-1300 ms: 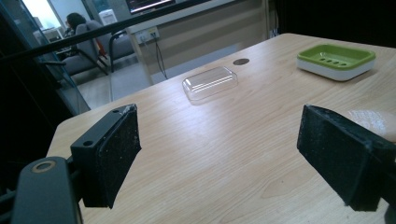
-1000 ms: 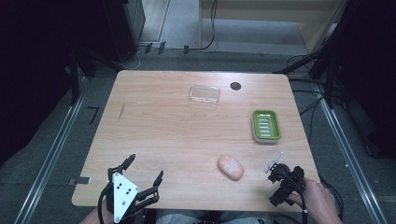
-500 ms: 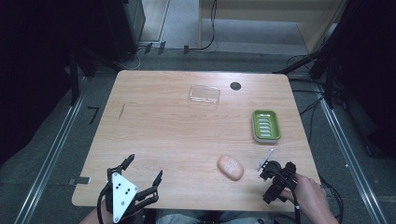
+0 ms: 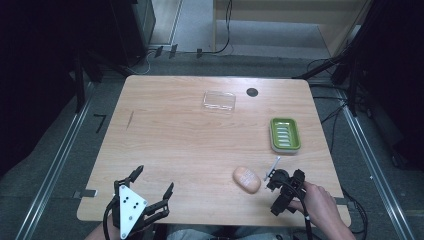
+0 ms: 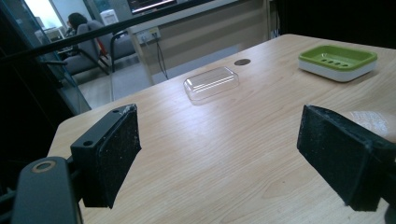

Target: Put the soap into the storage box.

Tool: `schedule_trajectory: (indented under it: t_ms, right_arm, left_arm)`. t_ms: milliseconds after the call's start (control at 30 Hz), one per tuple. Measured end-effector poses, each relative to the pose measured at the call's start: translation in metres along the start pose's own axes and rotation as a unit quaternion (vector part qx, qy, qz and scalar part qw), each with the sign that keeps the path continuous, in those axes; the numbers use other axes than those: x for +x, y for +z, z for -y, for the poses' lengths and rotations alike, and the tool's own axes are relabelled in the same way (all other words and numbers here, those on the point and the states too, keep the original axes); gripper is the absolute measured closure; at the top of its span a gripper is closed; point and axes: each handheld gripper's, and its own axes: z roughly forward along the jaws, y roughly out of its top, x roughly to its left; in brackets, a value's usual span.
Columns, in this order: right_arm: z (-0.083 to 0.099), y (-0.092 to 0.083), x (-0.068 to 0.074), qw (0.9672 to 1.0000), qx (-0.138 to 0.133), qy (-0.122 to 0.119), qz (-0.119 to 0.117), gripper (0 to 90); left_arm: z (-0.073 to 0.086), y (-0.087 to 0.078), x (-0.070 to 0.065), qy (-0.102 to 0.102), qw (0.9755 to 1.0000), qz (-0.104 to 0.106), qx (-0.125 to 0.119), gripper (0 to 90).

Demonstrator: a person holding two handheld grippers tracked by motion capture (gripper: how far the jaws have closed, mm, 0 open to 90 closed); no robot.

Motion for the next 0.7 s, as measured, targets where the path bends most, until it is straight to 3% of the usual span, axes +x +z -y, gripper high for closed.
schedule_trajectory:
  t_ms: [600, 700]
  right_arm:
    - [-0.031, -0.007, 0.005, 0.9997, -0.02, -0.006, -0.013, 0.1]
    - [-0.037, -0.009, 0.005, 0.9993, -0.028, -0.007, -0.024, 0.0]
  left_arm:
    - [0.0, 0.0, 0.0, 0.001, 1.0, 0.003, 0.0, 13.9]
    - [0.0, 0.0, 0.0, -0.001, 1.0, 0.002, 0.0, 13.9]
